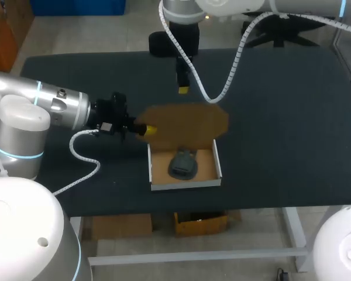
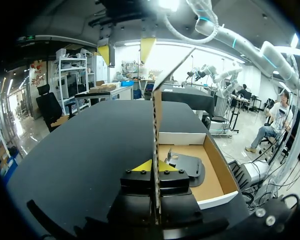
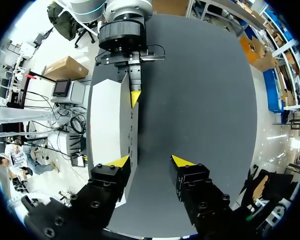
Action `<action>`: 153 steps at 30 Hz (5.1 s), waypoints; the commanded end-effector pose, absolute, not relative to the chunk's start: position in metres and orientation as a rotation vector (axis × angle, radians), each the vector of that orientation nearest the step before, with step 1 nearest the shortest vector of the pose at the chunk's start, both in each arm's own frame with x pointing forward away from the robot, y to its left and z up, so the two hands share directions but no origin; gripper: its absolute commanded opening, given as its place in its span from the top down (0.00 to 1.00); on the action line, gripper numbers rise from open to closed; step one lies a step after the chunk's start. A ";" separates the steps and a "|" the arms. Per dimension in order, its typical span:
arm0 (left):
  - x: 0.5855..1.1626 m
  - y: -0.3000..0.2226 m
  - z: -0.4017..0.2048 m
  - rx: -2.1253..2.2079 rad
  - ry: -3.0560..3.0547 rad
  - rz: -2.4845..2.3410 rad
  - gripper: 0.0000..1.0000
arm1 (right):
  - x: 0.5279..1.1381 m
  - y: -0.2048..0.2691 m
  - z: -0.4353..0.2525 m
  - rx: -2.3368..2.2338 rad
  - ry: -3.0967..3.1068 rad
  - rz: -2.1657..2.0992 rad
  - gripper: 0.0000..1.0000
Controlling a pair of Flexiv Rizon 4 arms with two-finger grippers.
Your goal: Assemble the packaging by folding the flat box into shape, placing the metal phone stand inside, and closing the box properly
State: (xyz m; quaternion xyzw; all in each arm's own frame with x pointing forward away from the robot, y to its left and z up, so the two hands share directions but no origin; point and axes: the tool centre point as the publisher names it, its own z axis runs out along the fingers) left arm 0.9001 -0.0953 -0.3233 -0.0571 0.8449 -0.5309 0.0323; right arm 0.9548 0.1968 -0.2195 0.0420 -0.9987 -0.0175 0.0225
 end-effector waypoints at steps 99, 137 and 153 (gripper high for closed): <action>0.900 -0.095 -0.324 -0.174 2.599 -1.638 1.00 | 0.903 0.199 -0.267 0.165 -2.952 -0.003 1.00; 0.900 -0.095 -0.324 -0.174 2.599 -1.638 1.00 | 0.899 0.199 -0.272 0.156 -2.954 0.009 0.96; 0.900 -0.095 -0.324 -0.174 2.599 -1.638 1.00 | 0.895 0.193 -0.252 0.147 -2.999 -0.053 0.00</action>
